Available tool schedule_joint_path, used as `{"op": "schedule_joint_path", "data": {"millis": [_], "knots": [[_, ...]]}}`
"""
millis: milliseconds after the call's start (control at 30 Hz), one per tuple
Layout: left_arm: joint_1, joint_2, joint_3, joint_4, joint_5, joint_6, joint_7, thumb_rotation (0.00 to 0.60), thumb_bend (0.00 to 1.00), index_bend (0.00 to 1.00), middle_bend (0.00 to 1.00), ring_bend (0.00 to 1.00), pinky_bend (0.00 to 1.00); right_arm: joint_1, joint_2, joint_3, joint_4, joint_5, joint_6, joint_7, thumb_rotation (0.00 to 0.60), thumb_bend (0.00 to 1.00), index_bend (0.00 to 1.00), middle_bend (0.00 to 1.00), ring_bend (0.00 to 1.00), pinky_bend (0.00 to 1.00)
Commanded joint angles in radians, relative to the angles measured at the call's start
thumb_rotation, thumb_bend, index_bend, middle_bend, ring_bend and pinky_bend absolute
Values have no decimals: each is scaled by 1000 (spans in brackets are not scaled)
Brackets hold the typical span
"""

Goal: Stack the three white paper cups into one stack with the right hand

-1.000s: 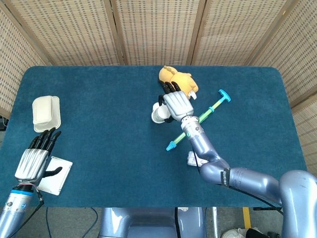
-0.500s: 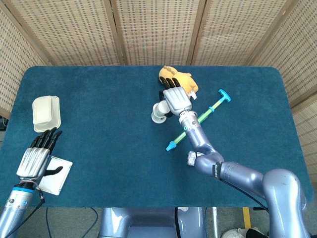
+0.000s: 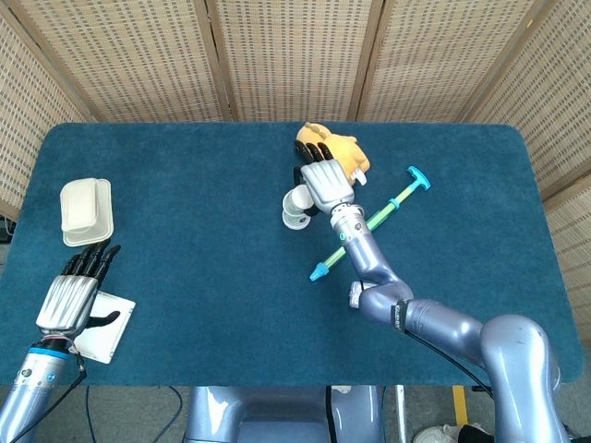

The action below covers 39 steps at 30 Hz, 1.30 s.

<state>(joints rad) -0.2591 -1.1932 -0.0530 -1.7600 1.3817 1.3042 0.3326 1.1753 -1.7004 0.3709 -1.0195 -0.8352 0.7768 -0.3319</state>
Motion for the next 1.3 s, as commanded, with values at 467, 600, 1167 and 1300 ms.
{"op": "schedule_joint_path", "data": {"millis": [467,600,1167,1300], "knots": [[-3,-6,8,0,10,2,8,600,49,0,0,0,112,-20,4,-8,1,-37,10,21,600,193,268,0,0,3],[-1,-5,7,1,8,7,8,600,49,0,0,0,112,-48,40,-25,-48,-46,30,5,600,192,241,0,0,0],[12,-14,-11,21,8,51,-33,600,49,0,0,0,111,-567,350,-336,-491,-330,435,159,600,121,50,0,0,0],[14,-20,-6,27,11,52,-21,600,48,0,0,0,111,-646,342,-390,-479,-409,523,137,600,121,47,0,0,0]]}}
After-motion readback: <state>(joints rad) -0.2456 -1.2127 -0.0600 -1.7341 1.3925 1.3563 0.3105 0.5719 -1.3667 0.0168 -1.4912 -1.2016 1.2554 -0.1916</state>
